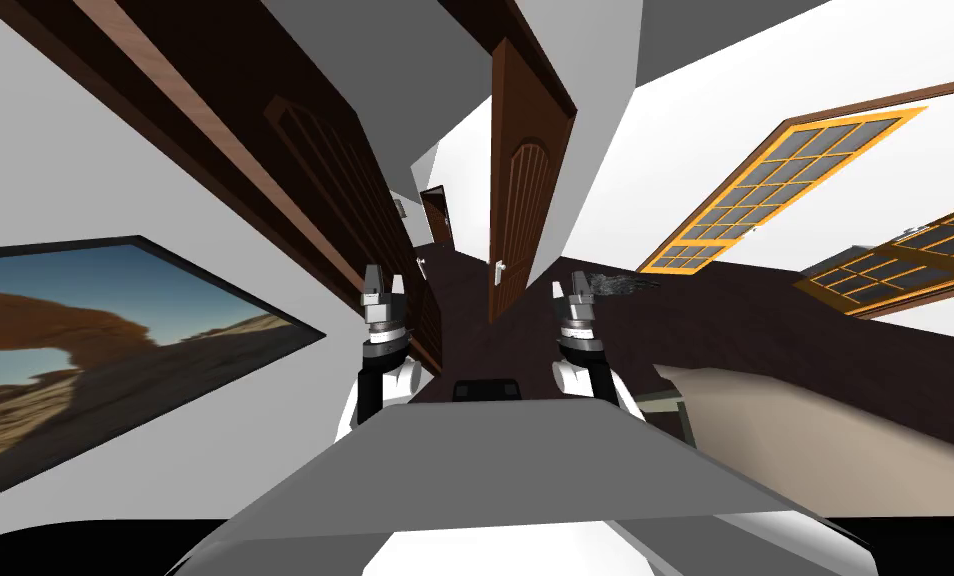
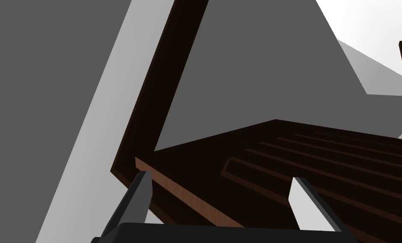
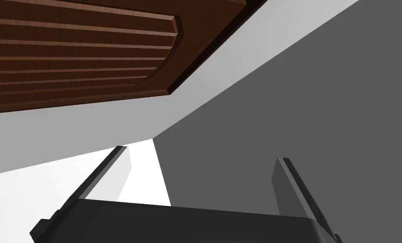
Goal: Push the door open
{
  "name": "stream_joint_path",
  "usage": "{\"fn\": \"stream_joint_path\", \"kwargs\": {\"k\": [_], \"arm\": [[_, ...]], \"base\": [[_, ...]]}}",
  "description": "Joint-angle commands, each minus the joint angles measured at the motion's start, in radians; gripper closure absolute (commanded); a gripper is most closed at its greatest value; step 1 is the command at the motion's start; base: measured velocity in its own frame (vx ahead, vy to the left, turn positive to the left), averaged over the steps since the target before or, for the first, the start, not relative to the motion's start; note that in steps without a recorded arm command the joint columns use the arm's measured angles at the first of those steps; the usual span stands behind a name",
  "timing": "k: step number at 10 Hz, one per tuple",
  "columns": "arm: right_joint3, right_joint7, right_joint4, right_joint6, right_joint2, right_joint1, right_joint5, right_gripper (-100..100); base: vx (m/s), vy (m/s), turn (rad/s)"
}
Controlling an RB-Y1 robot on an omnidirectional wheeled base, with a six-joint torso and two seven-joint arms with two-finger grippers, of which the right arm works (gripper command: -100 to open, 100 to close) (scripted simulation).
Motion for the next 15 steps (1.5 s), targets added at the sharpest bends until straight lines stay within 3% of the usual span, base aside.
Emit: {"fn": "stream_joint_path", "kwargs": {"k": [1,7,15], "arm": [[0.012,-0.004,0.035,0.009,-0.011,-0.019,-0.001,-100],[0.046,-0.014,0.134,0.035,-0.033,-0.072,-0.004,-100],[0.107,-0.033,0.316,0.082,-0.059,-0.169,-0.009,-100]], "base": [[0.047,-0.065,0.098],[0.100,-0.118,0.083],[0.094,-0.127,0.101]]}}
